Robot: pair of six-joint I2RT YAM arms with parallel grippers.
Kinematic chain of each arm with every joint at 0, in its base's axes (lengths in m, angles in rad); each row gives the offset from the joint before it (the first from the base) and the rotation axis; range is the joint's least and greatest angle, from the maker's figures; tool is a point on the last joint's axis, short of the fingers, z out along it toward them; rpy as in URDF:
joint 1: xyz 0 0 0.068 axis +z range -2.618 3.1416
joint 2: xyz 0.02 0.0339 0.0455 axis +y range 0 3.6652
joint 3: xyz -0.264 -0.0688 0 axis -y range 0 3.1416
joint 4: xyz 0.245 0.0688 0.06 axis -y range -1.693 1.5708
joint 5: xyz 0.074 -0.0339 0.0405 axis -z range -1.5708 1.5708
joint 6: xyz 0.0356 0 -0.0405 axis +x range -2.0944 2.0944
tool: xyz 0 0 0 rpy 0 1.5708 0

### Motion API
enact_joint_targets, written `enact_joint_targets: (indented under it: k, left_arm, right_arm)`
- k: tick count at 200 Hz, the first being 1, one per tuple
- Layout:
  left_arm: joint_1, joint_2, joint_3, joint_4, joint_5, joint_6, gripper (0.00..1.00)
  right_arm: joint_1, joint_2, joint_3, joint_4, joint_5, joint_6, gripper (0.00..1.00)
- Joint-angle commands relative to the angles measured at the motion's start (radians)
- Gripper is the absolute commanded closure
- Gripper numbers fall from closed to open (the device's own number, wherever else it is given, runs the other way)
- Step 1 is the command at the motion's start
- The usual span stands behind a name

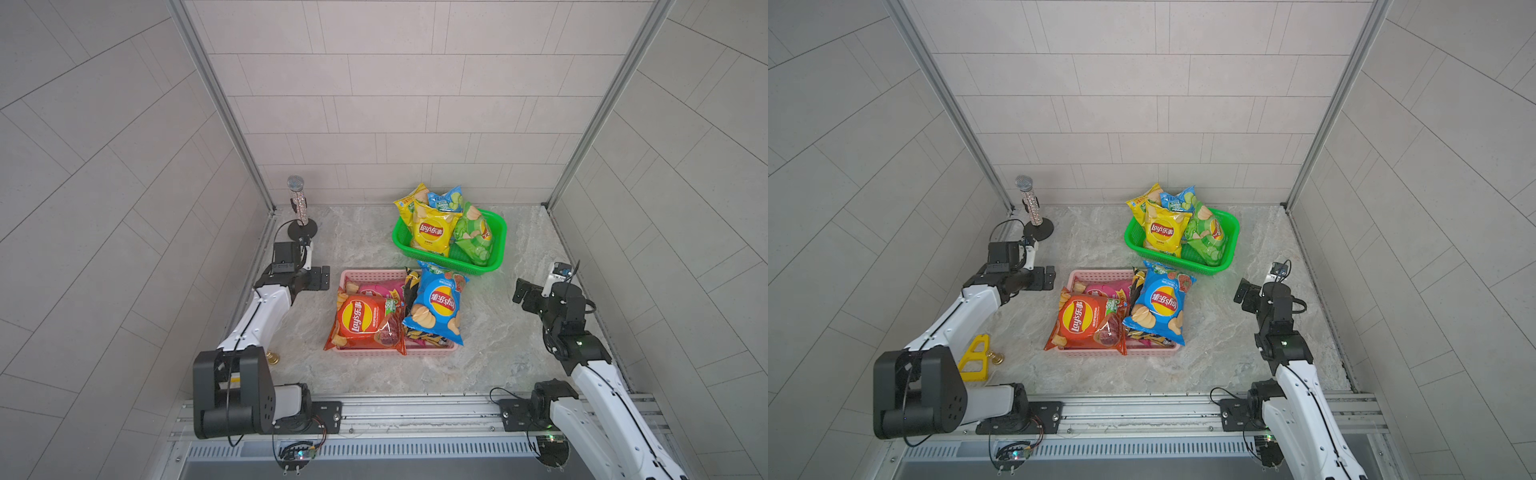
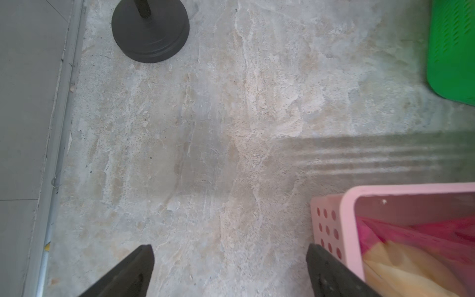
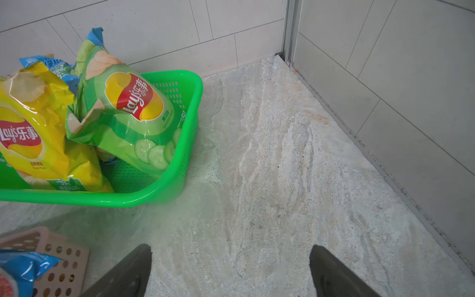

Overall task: Put the potato chips into the basket
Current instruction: Reset both arms

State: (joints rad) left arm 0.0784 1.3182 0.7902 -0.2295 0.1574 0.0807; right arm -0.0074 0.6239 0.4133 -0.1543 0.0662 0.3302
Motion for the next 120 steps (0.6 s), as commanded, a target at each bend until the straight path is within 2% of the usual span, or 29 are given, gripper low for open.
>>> enact_joint_targets:
  k: [1,33,75,97,120]
  left_arm:
    - [0.005,-0.014,-0.082,0.328,-0.018,-0.036,0.00]
    - [0.005,0.035,-0.137,0.457,0.009,-0.062,0.00]
    - [0.007,0.095,-0.300,0.795,0.060,-0.088,0.00]
    - [0.005,0.168,-0.374,1.003,0.067,-0.096,0.00]
    - [-0.002,0.162,-0.364,0.970,0.045,-0.085,0.00]
  right_arm:
    - [-0.002,-0.081,-0.039,0.100,0.006,-0.079,0.00]
    - [-0.002,-0.115,-0.051,0.085,-0.027,-0.101,0.00]
    - [-0.002,-0.102,-0.050,0.106,-0.048,-0.109,0.00]
    - [-0.003,-0.048,-0.065,0.170,-0.060,-0.120,0.00]
    - [-0.017,0.059,-0.082,0.275,-0.082,-0.126,0.00]
